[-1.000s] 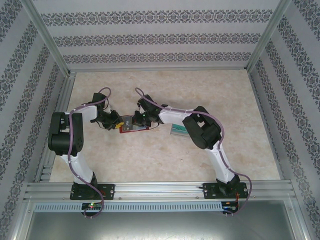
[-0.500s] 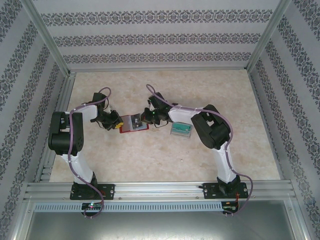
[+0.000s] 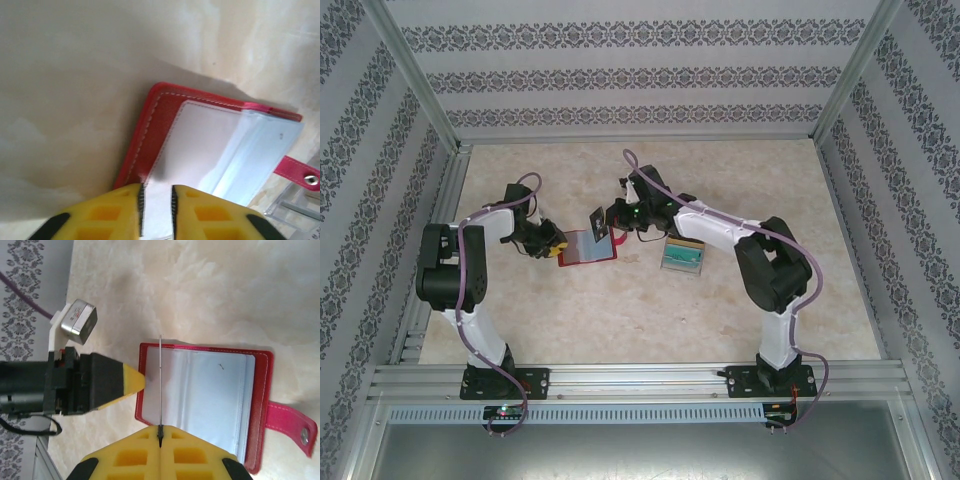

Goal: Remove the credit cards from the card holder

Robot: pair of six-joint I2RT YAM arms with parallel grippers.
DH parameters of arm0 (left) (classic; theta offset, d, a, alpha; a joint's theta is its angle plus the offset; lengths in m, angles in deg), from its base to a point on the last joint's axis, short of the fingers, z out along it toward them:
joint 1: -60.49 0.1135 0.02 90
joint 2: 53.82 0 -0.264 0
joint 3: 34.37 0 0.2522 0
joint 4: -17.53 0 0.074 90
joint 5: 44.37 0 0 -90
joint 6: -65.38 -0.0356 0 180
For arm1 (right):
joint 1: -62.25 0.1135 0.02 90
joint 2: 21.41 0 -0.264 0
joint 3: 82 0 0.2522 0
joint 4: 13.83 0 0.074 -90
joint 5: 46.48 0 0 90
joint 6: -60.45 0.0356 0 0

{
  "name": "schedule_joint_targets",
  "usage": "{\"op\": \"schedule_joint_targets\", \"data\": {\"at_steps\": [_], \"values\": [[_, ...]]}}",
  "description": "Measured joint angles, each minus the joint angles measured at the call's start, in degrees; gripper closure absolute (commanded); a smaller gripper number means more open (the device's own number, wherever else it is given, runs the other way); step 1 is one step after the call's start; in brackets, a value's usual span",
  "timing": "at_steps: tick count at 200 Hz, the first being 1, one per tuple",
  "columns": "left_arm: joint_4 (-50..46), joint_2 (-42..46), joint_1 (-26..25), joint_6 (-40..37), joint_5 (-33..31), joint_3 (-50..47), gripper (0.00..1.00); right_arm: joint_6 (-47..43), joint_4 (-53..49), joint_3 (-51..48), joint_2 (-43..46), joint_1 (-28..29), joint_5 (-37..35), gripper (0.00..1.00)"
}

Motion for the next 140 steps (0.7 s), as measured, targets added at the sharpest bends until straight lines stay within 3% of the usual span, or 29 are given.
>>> {"op": "schedule_joint_targets", "data": {"at_steps": [22,48,98,140], "values": [[-0.33,2.23,0.0,0.15,0.5,0.72,0.39,-4.9,-4.59,0.07,2.75,0.0,-0.85,1.0],[-1.07,6.29,0.0,-0.02,0.87,2.03,0.22,-12.61,-12.15,1.18,6.16,0.0,-3.5,1.0],[-1.25,14.47,0.0,0.59,1.64,3.15,0.13,-29.75,-23.91,2.67,15.19,-0.24,-10.69,1.0],[-1.07,19.82,0.0,1.4,2.95,2.16,0.08,-47.06,-26.1,-2.47,24.79,-0.63,-16.63,1.0]]}}
